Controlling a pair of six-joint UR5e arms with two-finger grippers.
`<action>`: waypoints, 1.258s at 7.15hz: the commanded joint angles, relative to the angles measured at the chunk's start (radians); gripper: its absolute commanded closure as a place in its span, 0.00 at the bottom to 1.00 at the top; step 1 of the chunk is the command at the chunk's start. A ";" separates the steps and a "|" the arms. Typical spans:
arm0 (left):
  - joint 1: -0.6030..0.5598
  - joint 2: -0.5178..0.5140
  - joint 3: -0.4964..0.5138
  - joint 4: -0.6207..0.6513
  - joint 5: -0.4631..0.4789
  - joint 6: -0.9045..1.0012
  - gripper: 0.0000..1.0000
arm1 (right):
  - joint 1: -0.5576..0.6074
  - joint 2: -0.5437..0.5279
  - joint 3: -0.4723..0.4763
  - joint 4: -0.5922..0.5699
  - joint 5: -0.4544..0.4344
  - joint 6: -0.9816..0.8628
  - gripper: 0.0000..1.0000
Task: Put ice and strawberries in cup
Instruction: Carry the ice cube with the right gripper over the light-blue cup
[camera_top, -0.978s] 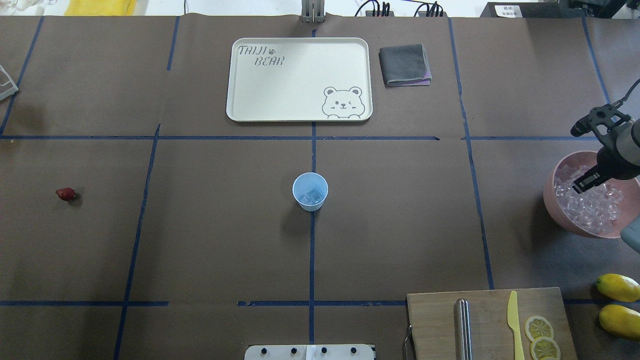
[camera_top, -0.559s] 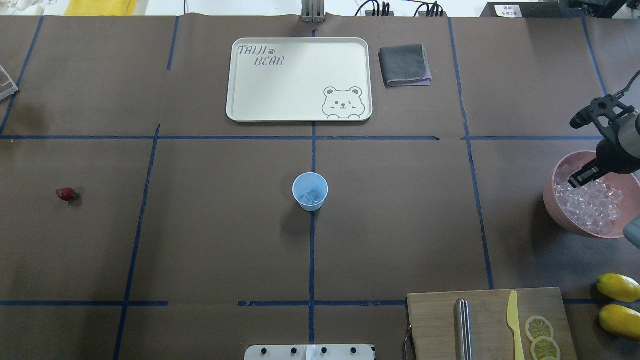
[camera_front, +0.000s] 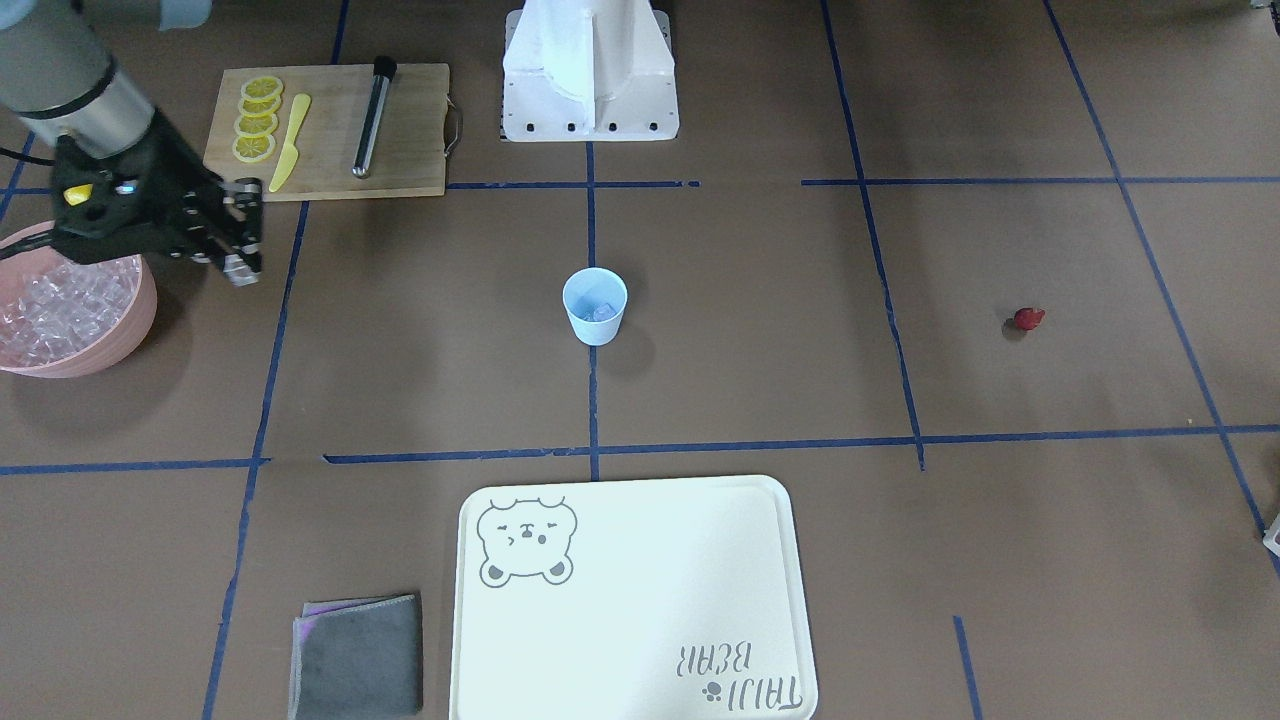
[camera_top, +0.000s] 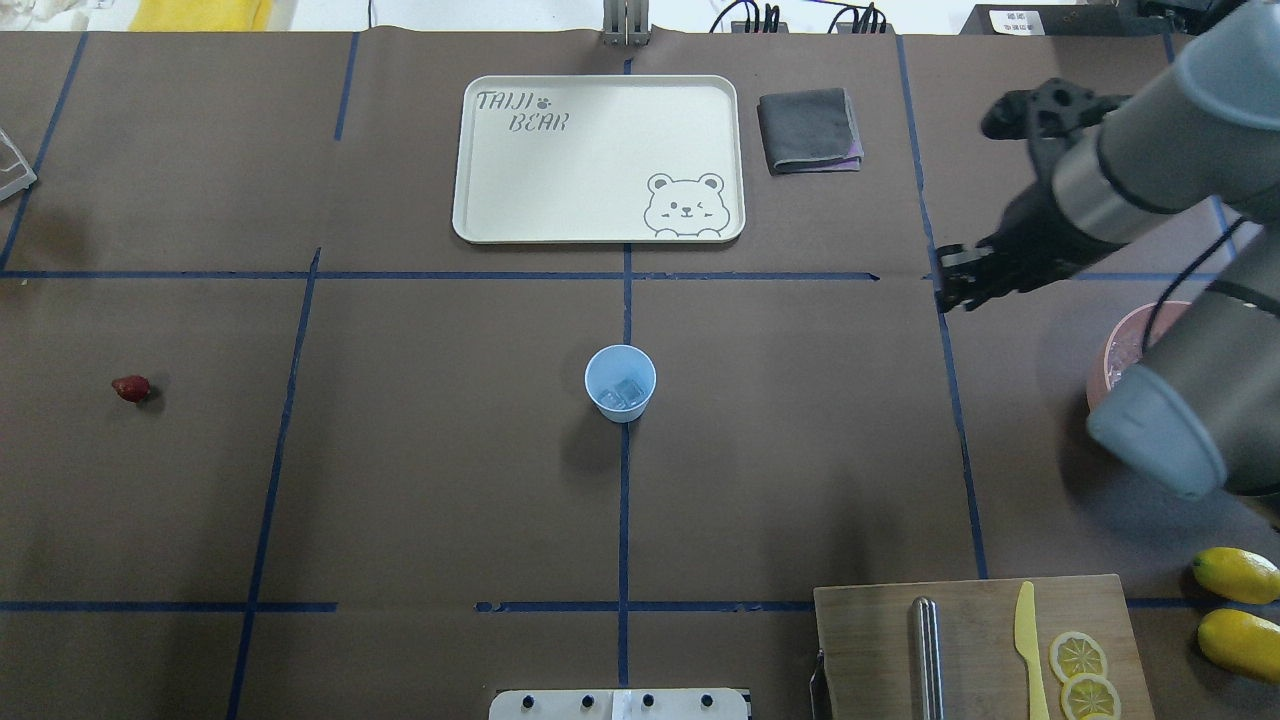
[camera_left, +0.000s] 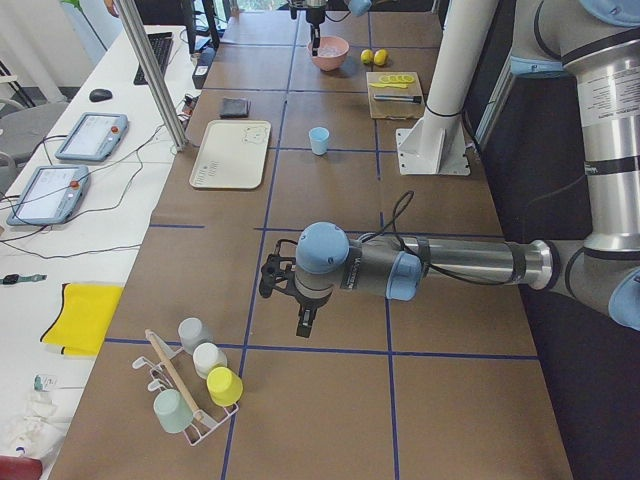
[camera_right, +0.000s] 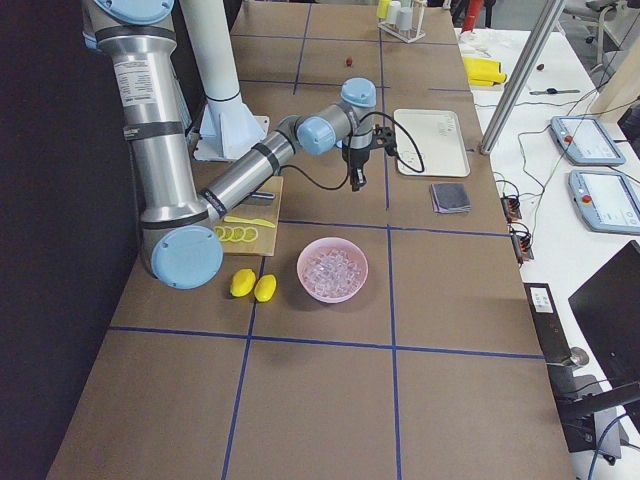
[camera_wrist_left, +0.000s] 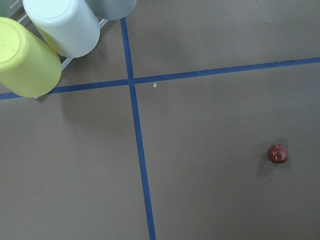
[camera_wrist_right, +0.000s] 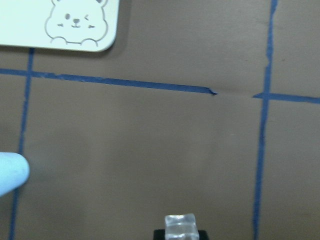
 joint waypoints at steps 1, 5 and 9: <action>0.000 0.000 0.000 0.000 0.000 0.000 0.00 | -0.161 0.232 -0.099 -0.001 -0.107 0.405 1.00; 0.000 0.000 -0.002 -0.001 -0.002 0.000 0.00 | -0.342 0.379 -0.395 0.247 -0.281 0.660 0.98; 0.000 0.000 -0.002 -0.003 -0.002 0.000 0.00 | -0.353 0.374 -0.416 0.256 -0.284 0.649 0.52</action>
